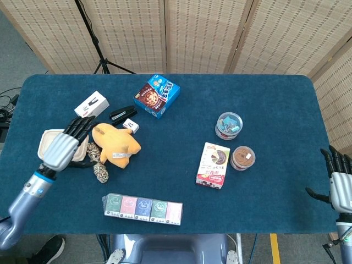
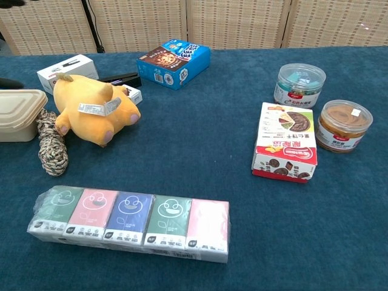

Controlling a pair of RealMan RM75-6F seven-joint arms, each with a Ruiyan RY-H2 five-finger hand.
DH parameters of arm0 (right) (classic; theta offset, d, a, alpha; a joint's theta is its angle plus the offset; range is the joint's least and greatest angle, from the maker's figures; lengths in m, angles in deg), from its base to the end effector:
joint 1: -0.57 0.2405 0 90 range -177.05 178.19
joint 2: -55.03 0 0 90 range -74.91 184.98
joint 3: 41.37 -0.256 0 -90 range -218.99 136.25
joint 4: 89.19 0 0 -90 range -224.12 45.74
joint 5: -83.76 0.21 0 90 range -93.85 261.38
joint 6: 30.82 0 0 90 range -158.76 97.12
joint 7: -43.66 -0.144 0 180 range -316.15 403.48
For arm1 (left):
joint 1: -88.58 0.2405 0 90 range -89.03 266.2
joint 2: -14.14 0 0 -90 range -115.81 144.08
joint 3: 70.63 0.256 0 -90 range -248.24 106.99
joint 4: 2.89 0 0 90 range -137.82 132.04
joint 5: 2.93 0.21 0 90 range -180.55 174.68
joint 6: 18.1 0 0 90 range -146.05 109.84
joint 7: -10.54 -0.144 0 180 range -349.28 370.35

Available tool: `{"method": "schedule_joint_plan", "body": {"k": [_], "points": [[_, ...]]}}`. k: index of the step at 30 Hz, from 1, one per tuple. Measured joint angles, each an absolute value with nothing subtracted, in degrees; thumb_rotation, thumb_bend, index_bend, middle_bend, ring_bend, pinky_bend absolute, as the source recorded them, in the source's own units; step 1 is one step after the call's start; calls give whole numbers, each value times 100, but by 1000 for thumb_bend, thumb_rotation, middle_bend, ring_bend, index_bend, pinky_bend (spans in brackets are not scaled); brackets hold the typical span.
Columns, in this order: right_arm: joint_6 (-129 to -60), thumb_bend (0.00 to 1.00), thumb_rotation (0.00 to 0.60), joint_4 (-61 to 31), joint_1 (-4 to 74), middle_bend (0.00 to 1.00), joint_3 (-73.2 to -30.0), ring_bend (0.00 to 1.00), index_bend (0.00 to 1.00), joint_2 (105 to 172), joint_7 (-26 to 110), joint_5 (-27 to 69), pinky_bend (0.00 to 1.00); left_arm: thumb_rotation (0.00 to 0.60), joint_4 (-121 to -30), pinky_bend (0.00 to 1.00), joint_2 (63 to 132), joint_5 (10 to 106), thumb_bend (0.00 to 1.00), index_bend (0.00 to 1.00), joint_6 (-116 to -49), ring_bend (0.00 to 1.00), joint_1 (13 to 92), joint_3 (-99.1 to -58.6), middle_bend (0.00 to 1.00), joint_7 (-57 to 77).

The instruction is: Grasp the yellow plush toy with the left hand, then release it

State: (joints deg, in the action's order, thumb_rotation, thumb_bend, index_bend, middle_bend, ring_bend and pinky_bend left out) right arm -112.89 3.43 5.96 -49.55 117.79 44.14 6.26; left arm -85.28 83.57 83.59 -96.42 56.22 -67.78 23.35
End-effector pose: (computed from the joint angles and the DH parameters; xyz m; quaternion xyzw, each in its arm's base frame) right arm -0.3237 -0.2020 0.1813 0.5442 -0.4001 0.3775 0.6335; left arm -0.2373 0.3029 0.1174 -0.6972 -0.3343 -0.4734 0.4220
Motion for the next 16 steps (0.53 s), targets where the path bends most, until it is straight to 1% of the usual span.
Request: {"method": "schedule_joint_plan", "body": {"k": [3,6,12,16], "points": [[-11379,0,600,426,570,0,-4938,0,0,11721,4386,517,0,600,-9033,0,8008,8154,0,0,-9819,0,6079,-6706,0,1853],[-11448,0,600,488,543,0,-4916,0,0,11672,4376,432,0,600,-9331,0,7880,8031,0,0,-10083,0,6471,-6638,0,1534],[-11620,0,600,597,473,0,-4871,0,0,11613,4431,292,0,600,-9541,0,7798,7970,0,0,-10559,0,7081,-6536,0,1170],[-11726,0,600,662,421,0,-4847,0,0,11587,4469,221,0,600,-9515,0,7741,7967,0,0,-10608,0,7286,-6538,0,1230]]}}
